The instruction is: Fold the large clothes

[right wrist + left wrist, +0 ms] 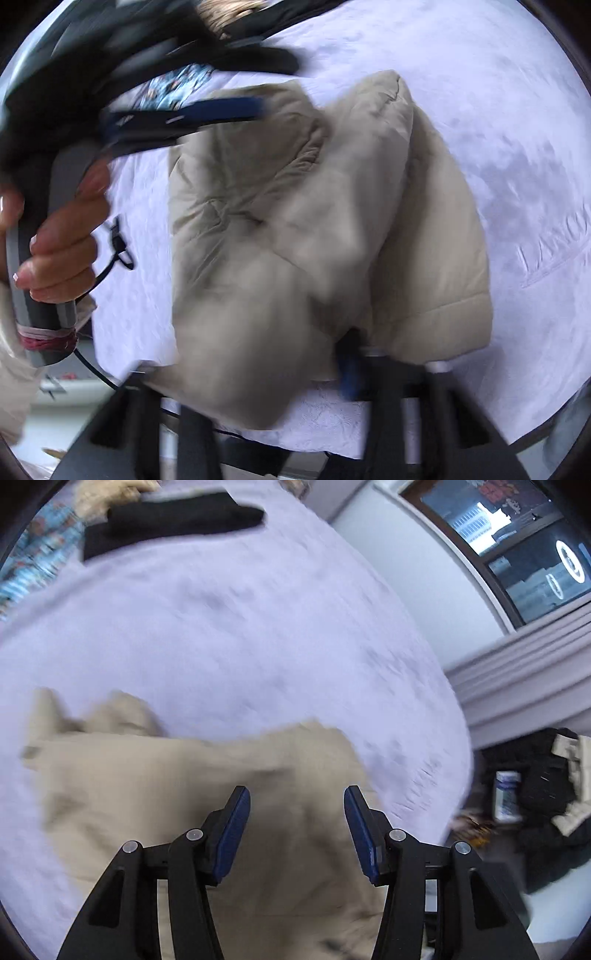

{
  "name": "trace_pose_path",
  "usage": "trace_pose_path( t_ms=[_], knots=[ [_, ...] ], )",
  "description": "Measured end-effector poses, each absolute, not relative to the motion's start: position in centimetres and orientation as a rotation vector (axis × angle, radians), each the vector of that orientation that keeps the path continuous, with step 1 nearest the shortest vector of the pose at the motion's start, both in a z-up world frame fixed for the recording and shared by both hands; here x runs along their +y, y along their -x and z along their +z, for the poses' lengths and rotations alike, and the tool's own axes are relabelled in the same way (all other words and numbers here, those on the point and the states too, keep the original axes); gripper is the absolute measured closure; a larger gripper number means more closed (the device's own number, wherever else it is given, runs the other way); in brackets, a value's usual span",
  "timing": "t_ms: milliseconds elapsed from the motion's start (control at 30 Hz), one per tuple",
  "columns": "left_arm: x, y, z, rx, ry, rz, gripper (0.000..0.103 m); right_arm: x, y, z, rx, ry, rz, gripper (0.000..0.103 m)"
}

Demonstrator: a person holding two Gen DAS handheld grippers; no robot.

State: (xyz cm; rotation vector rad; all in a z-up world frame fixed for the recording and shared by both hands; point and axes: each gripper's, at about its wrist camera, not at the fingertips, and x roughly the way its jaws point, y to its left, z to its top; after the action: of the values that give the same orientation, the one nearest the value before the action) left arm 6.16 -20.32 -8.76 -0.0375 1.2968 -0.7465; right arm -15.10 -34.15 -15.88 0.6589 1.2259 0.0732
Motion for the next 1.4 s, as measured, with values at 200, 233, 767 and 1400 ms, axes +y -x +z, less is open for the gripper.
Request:
trace_pose_path(
  t_ms=[200, 233, 767, 1400],
  knots=[
    [-14.3, -8.7, -12.6, 1.242, -0.136, -0.431, 0.049, -35.9, 17.2, -15.4, 1.195, -0.625, -0.005, 0.090],
    [-14.2, -8.8, -13.8, 1.256, -0.116, -0.425, 0.049, -35.9, 16.9, -15.4, 1.201, -0.625, -0.014, 0.090],
    [-28.2, -6.9, -19.1, 1.221, -0.203, -0.497, 0.049, -45.2, 22.5, -21.1, 1.261, -0.837, -0.195, 0.088],
    [-27.8, -7.0, -18.6, 1.238, -0.255, -0.445, 0.047, -42.3, 16.9, -19.1, 1.297, -0.696, -0.073, 0.086]
  ],
)
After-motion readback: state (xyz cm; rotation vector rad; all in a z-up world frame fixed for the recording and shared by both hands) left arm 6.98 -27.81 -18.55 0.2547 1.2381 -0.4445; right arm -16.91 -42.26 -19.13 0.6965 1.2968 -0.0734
